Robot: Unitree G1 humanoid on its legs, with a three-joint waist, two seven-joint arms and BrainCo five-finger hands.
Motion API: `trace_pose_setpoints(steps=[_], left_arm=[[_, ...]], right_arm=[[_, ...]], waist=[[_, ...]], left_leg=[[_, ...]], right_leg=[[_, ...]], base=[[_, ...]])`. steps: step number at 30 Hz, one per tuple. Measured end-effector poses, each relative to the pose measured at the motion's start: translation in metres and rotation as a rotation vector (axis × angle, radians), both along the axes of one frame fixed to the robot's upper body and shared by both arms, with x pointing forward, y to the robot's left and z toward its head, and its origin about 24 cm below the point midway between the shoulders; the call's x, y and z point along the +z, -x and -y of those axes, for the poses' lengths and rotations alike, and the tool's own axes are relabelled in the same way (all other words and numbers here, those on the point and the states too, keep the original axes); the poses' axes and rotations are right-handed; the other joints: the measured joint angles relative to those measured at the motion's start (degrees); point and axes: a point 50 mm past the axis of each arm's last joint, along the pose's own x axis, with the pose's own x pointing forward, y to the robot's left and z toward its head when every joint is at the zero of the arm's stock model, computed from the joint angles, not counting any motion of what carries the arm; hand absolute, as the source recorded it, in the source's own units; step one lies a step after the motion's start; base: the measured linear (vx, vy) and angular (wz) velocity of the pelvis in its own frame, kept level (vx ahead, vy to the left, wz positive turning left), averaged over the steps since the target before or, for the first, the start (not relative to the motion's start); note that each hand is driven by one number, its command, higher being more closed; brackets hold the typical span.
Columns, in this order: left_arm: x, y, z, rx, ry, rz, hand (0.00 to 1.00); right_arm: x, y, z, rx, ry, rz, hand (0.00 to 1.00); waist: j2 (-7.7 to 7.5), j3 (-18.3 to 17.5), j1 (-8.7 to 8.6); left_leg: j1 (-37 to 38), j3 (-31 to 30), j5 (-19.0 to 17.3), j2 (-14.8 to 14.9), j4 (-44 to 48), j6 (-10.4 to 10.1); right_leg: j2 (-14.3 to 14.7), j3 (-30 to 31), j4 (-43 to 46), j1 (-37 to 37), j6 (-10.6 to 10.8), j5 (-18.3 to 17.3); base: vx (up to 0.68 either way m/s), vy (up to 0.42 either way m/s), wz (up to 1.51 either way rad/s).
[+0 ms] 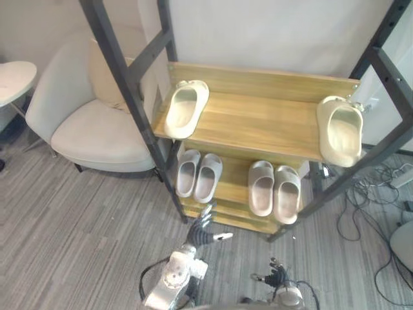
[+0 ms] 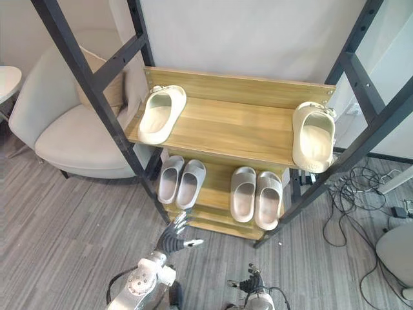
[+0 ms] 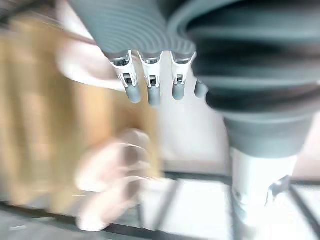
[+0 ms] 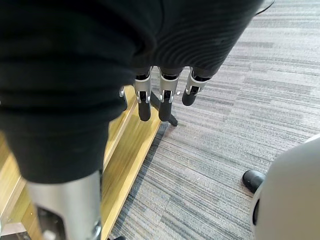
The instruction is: Organize the slippers on the shoe rack
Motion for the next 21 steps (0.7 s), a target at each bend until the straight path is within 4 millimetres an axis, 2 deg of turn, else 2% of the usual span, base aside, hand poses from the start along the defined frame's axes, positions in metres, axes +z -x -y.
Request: trace_pose_setpoints(steps=[6, 8, 12, 15, 19, 21], left_arm=[[0.057, -0.03, 0.002, 0.016, -0.042, 0.309, 0.0], [0.078, -0.043, -0.006, 0.067, -0.05, 0.414, 0.0], [0.109, -0.065, -0.027, 0.2, -0.054, 0.547, 0.0], [0.135, -0.07, -0.04, 0.264, -0.053, 0.658, 0.0], [0.153, -0.078, -0.054, 0.329, -0.081, 0.737, 0.0], [0.159, -0.088, -0.07, 0.388, -0.129, 0.758, 0.0]], right_arm=[[0.001, -0.002, 0.0, 0.045, 0.002, 0.007, 0.0], [0.001, -0.003, -0.001, 0.068, -0.01, 0.006, 0.0], [0.001, -0.003, 0.001, 0.088, -0.014, 0.002, 0.0], [0.003, -0.003, 0.012, 0.1, 0.004, -0.004, 0.0], [0.004, -0.002, 0.019, 0.106, 0.018, -0.008, 0.0], [0.004, -0.003, 0.019, 0.11, 0.015, -0.008, 0.0]], waist=[[0.47, -0.9, -0.24], [0.56, -1.0, -0.44], [0.57, -1.1, -0.96], [0.63, -1.2, -1.03], [0.48, -1.3, -1.43], [0.41, -1.4, -1.49]], left_leg=[[0.9, 0.0, -0.2, 0.5, -0.1, -0.3], [0.9, 0.1, -0.2, 0.8, 0.0, -0.3], [1.2, 0.5, -0.2, 1.3, 0.0, -0.4], [0.9, 1.4, -0.2, 1.5, 0.0, -0.4], [0.8, 1.7, -0.2, 1.5, 0.0, -0.4], [0.8, 1.7, -0.2, 1.5, -0.1, -0.4]], right_leg=[[1.1, 0.3, -1.6, 1.4, -0.5, 0.6], [1.6, 0.7, -2.2, 1.5, -0.9, 0.9], [2.1, 1.3, -3.5, 1.9, -1.1, 1.7], [2.1, 2.7, -3.8, 1.3, -1.2, 2.3], [2.1, 3.3, -3.8, 1.0, -1.2, 2.9], [2.2, 3.3, -4.2, 0.8, -1.1, 3.3]], base=[[0.01, -0.042, -0.05], [0.0, -0.032, -0.11], [-0.01, -0.025, -0.1], [-0.02, 0.007, -0.2], [-0.03, 0.022, -0.08], [-0.06, 0.019, -0.03]])
